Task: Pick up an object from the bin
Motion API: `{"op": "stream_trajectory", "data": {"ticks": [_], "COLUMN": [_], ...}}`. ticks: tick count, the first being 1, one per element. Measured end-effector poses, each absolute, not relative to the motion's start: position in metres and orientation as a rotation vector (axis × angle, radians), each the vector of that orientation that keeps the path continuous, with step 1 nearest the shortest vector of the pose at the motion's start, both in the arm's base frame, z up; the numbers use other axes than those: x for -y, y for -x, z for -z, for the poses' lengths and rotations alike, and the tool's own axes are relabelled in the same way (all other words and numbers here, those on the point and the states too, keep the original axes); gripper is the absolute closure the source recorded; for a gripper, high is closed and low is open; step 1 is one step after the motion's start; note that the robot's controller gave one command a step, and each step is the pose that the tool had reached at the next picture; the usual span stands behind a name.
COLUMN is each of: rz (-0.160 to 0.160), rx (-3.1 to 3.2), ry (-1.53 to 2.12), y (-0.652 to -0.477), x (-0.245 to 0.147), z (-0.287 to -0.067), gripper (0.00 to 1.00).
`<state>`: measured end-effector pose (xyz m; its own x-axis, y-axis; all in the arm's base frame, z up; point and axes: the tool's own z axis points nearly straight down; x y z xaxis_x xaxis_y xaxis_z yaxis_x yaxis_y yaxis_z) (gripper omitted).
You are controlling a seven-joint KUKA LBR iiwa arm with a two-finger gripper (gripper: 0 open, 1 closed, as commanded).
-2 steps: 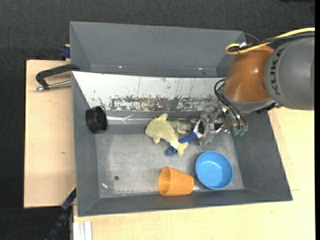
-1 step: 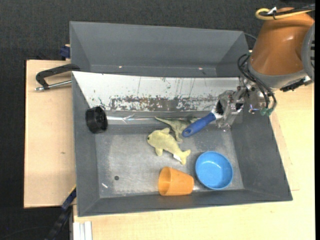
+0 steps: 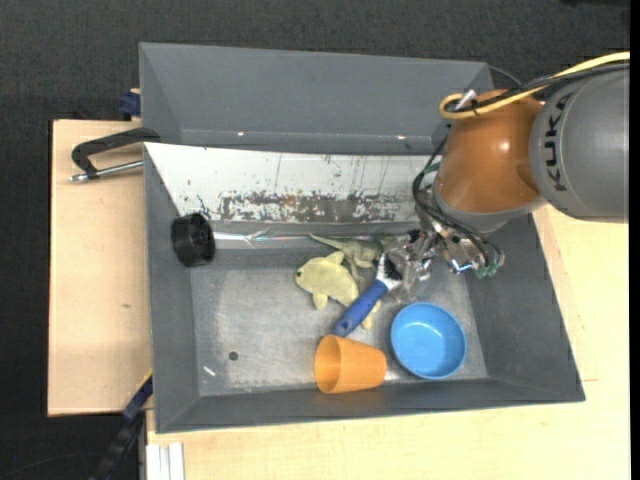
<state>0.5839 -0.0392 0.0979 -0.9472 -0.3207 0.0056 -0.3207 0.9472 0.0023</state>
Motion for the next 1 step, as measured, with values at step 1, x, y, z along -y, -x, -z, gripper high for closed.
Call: {"op": "stream_trajectory", "data": {"ticks": [1], "rz": [-0.004], "rx": [3.106], "ry": [-0.562], "y": [-0.5861], "x": [0.0327], "z": [-0.2093], "gripper": [1.00]}}
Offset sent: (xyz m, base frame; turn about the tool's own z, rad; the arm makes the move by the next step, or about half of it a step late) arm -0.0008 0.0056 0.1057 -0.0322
